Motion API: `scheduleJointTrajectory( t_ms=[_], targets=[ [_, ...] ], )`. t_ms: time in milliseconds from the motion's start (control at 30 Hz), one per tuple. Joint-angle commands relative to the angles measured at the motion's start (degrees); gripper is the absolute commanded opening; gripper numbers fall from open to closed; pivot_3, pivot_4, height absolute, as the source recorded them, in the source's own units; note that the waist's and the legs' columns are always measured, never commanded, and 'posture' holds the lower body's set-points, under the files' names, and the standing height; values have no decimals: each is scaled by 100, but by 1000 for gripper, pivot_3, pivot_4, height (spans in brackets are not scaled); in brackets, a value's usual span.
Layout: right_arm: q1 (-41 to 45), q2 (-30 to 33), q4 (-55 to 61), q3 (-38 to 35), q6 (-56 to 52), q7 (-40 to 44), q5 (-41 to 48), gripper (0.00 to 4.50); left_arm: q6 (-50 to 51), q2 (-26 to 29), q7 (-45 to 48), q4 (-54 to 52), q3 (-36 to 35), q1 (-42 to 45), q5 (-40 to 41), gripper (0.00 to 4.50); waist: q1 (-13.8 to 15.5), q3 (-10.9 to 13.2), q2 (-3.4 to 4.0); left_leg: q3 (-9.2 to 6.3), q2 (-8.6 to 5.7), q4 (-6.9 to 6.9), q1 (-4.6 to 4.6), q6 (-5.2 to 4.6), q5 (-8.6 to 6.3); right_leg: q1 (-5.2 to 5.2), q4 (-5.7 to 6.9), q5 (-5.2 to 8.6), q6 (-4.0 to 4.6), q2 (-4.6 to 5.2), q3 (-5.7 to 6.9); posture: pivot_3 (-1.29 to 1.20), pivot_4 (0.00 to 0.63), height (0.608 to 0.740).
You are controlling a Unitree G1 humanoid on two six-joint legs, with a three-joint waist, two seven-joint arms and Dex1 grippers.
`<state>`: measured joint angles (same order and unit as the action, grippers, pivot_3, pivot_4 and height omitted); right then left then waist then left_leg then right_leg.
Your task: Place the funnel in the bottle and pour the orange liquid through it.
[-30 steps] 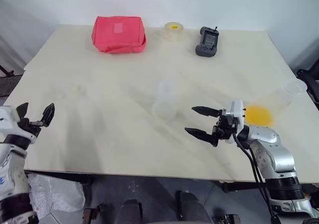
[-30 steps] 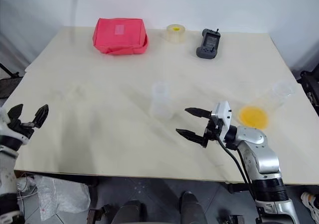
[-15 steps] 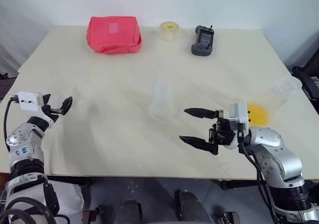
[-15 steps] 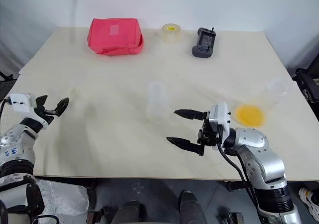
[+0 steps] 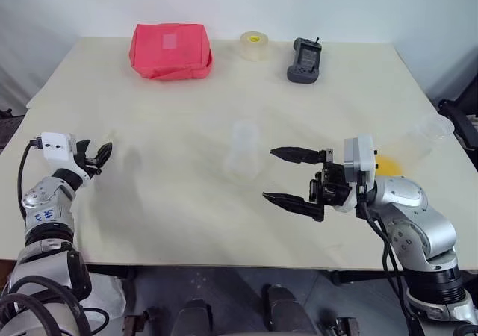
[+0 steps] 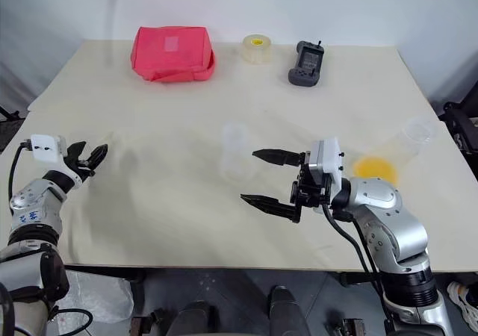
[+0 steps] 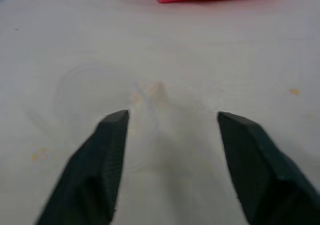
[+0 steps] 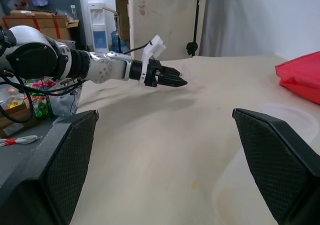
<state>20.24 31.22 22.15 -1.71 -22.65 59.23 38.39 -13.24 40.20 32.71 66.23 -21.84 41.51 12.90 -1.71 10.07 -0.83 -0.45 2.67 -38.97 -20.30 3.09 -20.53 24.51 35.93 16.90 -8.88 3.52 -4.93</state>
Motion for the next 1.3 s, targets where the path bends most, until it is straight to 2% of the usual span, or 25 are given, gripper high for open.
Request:
scheduleJointTrajectory(
  t_ms=[33,200,233,400,533,667,833,1300],
  targets=[
    [92,88,209,-102,-2,2,138,4500,-144,203,138,-3,-32,105,11,1698,5,0,0,0,0,0,0,0,0,0,0,0,0,0,0,0,150,740],
    [93,141,194,-148,-10,16,162,4500,-125,302,469,-256,-113,-14,154,196,7,0,0,0,0,0,-1,0,0,0,0,0,0,0,0,0,150,740],
    [81,161,197,-167,-15,23,180,4500,-137,332,539,-349,-168,-57,222,7,7,0,0,0,0,0,-1,0,0,0,0,0,0,0,0,0,150,740],
    [35,260,172,-218,0,62,253,4500,23,466,909,-1008,-315,-361,454,7,-4,0,0,0,1,0,-2,0,0,2,0,0,0,0,0,0,150,740],
    [-2,312,73,-268,34,134,273,4500,511,498,1162,-2195,-357,-838,727,7,5,0,0,0,2,2,-2,-2,-1,2,0,0,0,1,-1,0,150,740],
    [8,279,-22,-270,75,177,256,4500,1063,495,1064,-3333,-465,-1257,967,7,11,0,0,0,2,0,-3,-6,-4,2,0,0,0,3,-2,0,150,740],
    [115,171,-109,-256,87,165,321,4500,1401,506,928,-4168,-616,-1595,1137,7,10,0,0,-1,2,0,-3,-12,-7,2,0,0,0,4,-3,0,150,740],
    [307,106,-248,-277,102,142,375,4500,1827,505,1111,-5178,-775,-1828,1500,7,6,1,0,-1,3,2,-3,-12,-7,2,-2,0,0,3,-2,0,150,740]
  ],
)
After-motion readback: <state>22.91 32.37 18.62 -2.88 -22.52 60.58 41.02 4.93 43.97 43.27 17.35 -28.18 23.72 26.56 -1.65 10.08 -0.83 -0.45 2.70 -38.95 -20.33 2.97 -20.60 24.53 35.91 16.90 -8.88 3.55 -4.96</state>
